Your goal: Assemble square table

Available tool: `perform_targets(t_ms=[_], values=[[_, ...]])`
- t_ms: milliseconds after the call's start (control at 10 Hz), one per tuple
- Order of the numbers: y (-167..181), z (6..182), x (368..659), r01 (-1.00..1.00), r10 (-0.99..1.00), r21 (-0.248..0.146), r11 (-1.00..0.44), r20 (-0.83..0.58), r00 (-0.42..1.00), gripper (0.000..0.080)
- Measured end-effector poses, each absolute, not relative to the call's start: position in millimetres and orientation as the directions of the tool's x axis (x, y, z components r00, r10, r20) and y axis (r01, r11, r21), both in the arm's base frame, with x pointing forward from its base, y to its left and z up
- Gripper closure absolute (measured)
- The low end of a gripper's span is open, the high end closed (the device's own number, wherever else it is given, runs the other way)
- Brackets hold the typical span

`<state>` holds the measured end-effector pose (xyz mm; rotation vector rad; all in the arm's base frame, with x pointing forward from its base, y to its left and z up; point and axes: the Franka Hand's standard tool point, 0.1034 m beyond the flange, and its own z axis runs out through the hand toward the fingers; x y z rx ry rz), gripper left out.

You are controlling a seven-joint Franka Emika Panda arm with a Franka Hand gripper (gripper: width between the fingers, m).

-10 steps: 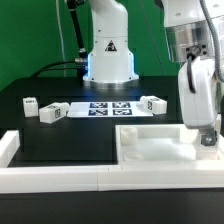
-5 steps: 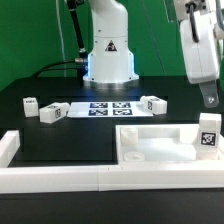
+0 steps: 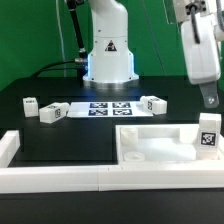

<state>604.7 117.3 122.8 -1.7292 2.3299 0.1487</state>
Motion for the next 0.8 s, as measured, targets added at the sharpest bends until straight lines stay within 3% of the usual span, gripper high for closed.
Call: perform_targets(t_ms=[200, 400, 800], values=[[118.2, 132.0, 563.7, -0.965, -0.945, -0.086, 0.249, -0.24, -0.222, 0.015], [122.6, 134.1, 542.8, -0.991, -0.974, -0.103, 0.089, -0.218, -0.065, 0.015], [121.3, 129.7, 543.3, -0.962, -0.955, -0.167, -0.214, -0.17, 0.242, 0.015]])
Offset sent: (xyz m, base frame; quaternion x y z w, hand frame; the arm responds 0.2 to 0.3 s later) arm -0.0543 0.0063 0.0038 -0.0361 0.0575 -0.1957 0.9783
